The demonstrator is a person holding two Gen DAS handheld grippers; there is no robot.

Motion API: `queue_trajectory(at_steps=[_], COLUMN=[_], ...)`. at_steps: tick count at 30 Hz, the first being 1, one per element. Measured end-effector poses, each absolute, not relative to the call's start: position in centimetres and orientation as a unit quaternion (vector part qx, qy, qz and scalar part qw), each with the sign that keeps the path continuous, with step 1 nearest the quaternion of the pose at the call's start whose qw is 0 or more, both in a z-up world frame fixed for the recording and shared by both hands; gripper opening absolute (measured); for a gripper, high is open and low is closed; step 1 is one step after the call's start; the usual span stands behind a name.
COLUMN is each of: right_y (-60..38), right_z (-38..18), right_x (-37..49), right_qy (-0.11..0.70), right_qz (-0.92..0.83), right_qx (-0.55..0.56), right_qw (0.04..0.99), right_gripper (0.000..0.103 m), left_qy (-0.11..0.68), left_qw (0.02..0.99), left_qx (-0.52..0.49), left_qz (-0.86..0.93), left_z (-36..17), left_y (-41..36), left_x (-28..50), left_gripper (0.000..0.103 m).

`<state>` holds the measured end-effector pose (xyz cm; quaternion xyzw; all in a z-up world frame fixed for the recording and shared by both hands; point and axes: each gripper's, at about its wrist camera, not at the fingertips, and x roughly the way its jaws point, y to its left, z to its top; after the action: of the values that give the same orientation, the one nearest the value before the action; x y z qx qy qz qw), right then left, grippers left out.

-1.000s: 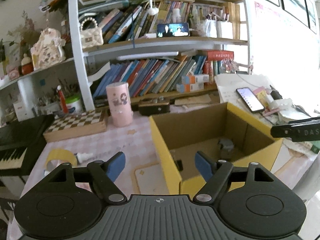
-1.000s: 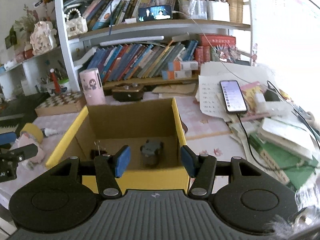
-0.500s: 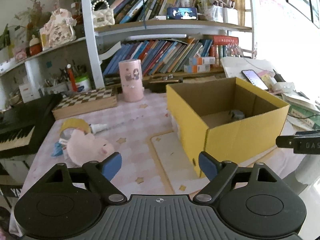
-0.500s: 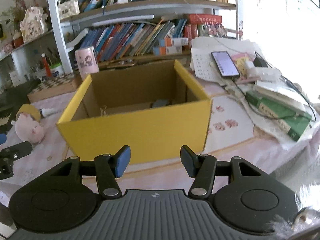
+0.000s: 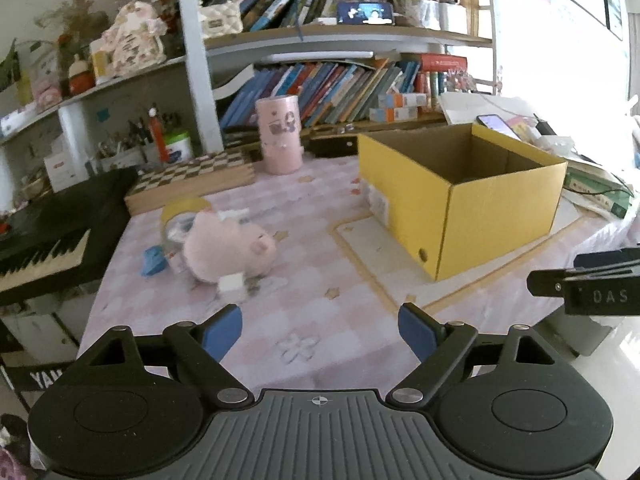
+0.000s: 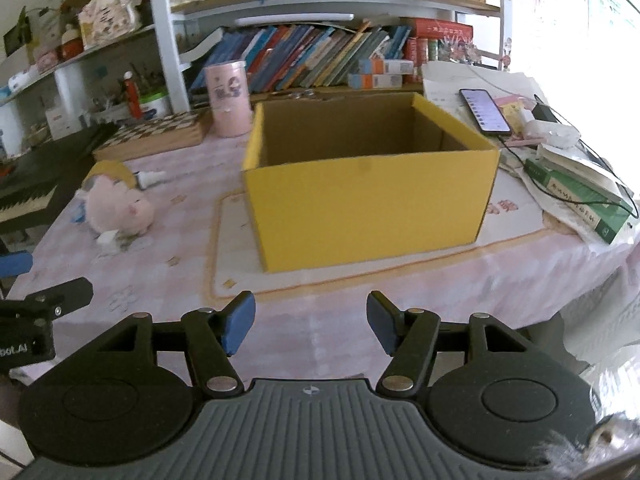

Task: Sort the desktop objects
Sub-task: 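Withdraw both open grippers from the box back toward the pig plush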

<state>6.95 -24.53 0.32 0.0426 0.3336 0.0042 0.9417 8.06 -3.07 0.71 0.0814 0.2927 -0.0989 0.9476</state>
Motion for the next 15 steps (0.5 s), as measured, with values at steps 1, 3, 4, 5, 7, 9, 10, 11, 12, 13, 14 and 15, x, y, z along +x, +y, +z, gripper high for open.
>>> queue_trajectory(at_steps=[1, 3, 4, 5, 7, 9, 10, 11, 12, 13, 14, 15], right_y=[-24.0, -22.7, -22.1, -21.6, -20.4, -19.4, -18.8, -18.3, -17.9, -17.5, -17.1, -16.6], right_z=[0.2, 0.0, 0.0, -0.1, -0.2, -0.3, -0.4, -0.4, -0.5, -0.5, -0.5, -0.5], right_x=[6.5, 5.7, 5.4, 5.1, 4.5, 4.0, 3.7, 3.5, 3.3, 3.2, 3.0, 2.9], right_qy=[0.335, 0.340, 0.342, 0.343, 0.345, 0.346, 0.347, 0.348, 0.348, 0.348, 0.348, 0.348], right_qz=[0.005, 0.007, 0.007, 0.008, 0.011, 0.016, 0.018, 0.021, 0.023, 0.026, 0.028, 0.031], right_qx=[0.042, 0.042, 0.041, 0.040, 0.039, 0.036, 0.035, 0.033, 0.032, 0.031, 0.030, 0.029], right_qw=[0.941, 0.940, 0.939, 0.938, 0.938, 0.937, 0.937, 0.937, 0.937, 0.936, 0.936, 0.936], right_gripper=[0.060, 0.060, 0.060, 0.060, 0.061, 0.061, 0.061, 0.061, 0.061, 0.062, 0.062, 0.062], left_qy=[0.295, 0.298, 0.299, 0.300, 0.301, 0.303, 0.305, 0.307, 0.308, 0.309, 0.308, 0.307], left_qw=[0.947, 0.946, 0.946, 0.946, 0.945, 0.945, 0.944, 0.944, 0.944, 0.944, 0.944, 0.945], left_qx=[0.080, 0.079, 0.079, 0.078, 0.077, 0.075, 0.074, 0.073, 0.072, 0.071, 0.070, 0.068], left_qz=[-0.098, -0.098, -0.098, -0.098, -0.097, -0.097, -0.097, -0.097, -0.096, -0.095, -0.093, -0.090], left_z=[0.6, 0.5, 0.4, 0.4, 0.4, 0.3, 0.2, 0.2, 0.2, 0.1, 0.1, 0.1], left_y=[-2.5, -1.4, -0.8, -0.4, 0.6, 1.5, 1.9, 2.3, 2.6, 3.0, 3.4, 3.8], left_x=[7.7, 7.1, 6.7, 6.5, 6.0, 5.6, 5.4, 5.2, 5.1, 4.9, 4.7, 4.5], left_gripper=[0.088, 0.088, 0.088, 0.088, 0.088, 0.088, 0.088, 0.088, 0.088, 0.088, 0.088, 0.088])
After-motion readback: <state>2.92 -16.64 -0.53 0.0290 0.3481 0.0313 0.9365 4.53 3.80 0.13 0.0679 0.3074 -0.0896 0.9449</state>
